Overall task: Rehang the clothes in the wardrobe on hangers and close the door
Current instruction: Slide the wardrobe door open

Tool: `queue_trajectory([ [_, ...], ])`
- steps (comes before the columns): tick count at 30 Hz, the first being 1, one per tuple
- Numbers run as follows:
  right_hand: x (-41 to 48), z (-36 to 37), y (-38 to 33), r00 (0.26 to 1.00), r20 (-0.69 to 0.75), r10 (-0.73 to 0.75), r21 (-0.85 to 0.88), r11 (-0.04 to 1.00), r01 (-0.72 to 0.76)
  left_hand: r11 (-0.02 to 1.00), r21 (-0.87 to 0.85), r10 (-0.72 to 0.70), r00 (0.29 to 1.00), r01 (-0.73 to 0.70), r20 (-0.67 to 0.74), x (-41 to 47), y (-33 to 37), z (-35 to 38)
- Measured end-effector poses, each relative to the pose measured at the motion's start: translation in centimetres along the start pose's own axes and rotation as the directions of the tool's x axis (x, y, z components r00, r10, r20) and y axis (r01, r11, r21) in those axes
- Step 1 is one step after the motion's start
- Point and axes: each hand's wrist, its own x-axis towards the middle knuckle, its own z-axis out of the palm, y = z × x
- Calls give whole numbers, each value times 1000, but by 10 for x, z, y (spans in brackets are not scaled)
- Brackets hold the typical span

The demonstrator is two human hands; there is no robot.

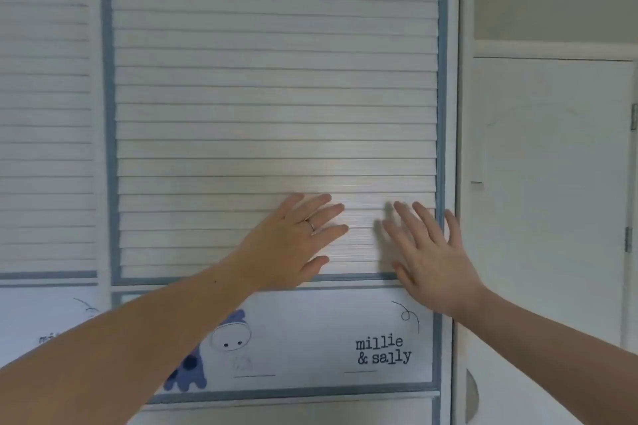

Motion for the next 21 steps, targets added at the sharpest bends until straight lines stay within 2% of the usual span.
queue_trajectory([
  [2, 8, 15, 5, 999, -25, -33, 8, 999, 34, 1000, 5, -25, 1000, 25, 15, 11, -1, 17],
  [12, 34, 73, 14, 959, -255, -122, 6, 992, 128, 999, 43, 22, 983, -15, -181, 18, -18, 82],
  [21, 41, 71, 1, 953, -275, -127, -6, 991, 130, 999, 28, 41, 973, -36, -227, 6, -31, 83],
])
